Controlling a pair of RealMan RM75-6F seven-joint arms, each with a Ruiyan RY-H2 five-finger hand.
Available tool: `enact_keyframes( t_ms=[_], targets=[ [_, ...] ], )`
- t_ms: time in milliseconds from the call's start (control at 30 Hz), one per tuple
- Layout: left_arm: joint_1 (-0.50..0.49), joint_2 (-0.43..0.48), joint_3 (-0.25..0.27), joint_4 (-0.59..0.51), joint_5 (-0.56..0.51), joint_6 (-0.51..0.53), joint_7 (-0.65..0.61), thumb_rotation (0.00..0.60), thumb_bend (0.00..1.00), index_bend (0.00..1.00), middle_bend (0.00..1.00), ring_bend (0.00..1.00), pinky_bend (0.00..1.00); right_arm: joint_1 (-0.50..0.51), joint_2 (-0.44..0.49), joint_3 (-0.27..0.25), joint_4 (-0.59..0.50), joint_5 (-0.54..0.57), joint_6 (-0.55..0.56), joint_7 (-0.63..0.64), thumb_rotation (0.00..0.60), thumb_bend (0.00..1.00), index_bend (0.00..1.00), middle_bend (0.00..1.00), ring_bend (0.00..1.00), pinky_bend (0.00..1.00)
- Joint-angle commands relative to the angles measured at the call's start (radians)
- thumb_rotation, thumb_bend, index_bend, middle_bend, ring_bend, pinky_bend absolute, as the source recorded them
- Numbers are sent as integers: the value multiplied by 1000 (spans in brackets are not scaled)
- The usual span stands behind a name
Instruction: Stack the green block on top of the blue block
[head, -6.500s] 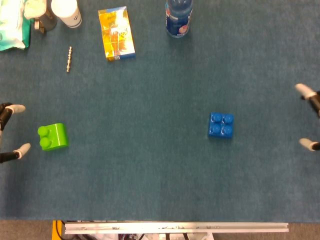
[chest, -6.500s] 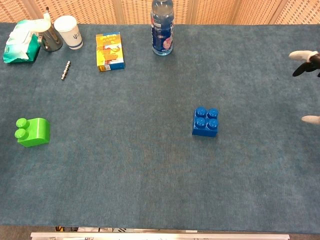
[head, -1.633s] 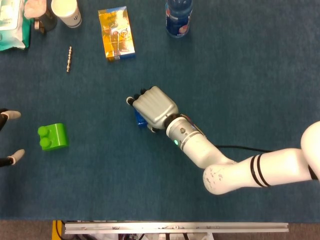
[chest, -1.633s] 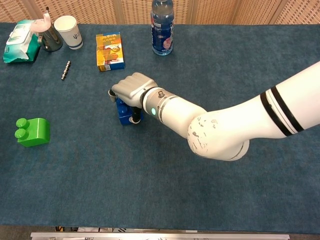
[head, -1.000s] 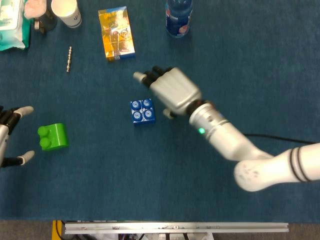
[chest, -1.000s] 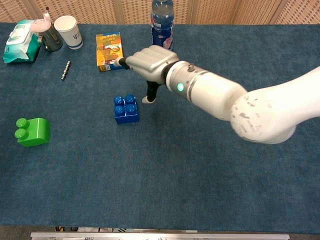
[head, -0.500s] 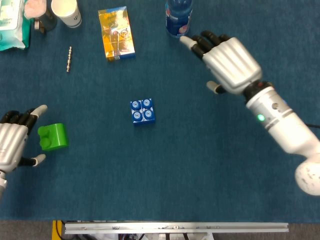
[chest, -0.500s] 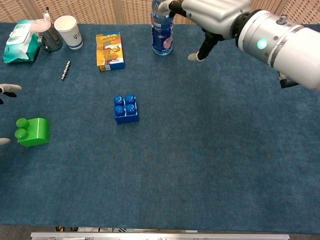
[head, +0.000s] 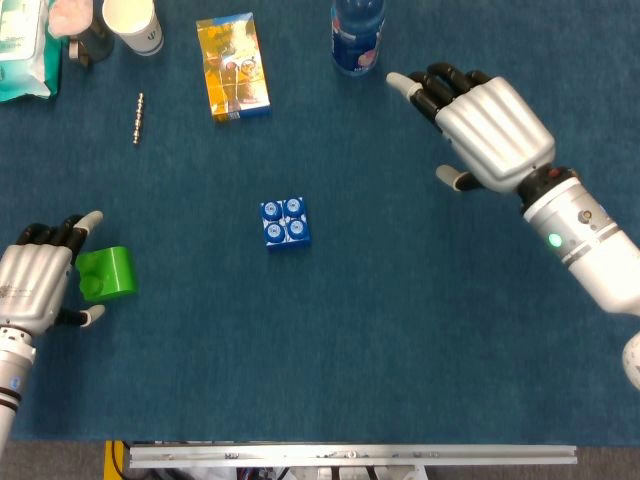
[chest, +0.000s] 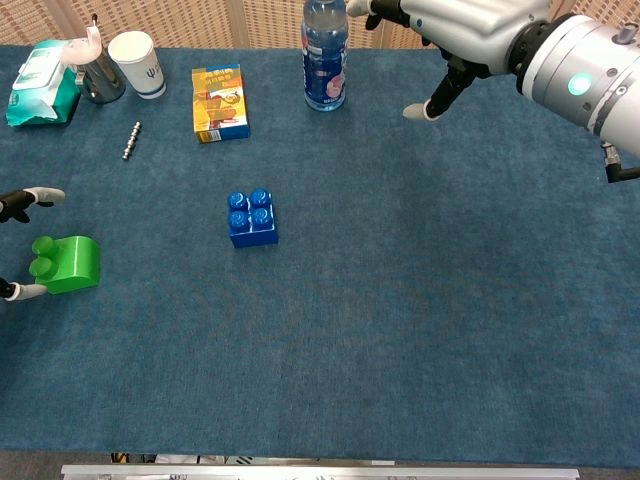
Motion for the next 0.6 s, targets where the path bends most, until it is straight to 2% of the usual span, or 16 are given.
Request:
enact_keyframes(
  t_ms=[33,367,600],
  targets=[
    [-10,-10,-5,5,-29,-15,30,516,38,98,132,184,164,-6,4,1,-3,-6,-5,6,600,164,48,195,137,332],
    [-40,-45,-20,15,-149,-48,141,484,38,156,141,193,166,-30,12,6,6,-31,-27,45,600,165,48,198,137,332],
    [-55,-73,-26,32,-203,-49,180,483,38,238,211,251,193,-51,28,14,9,-55,-32,77,600,164,48,201,137,332]
  ],
)
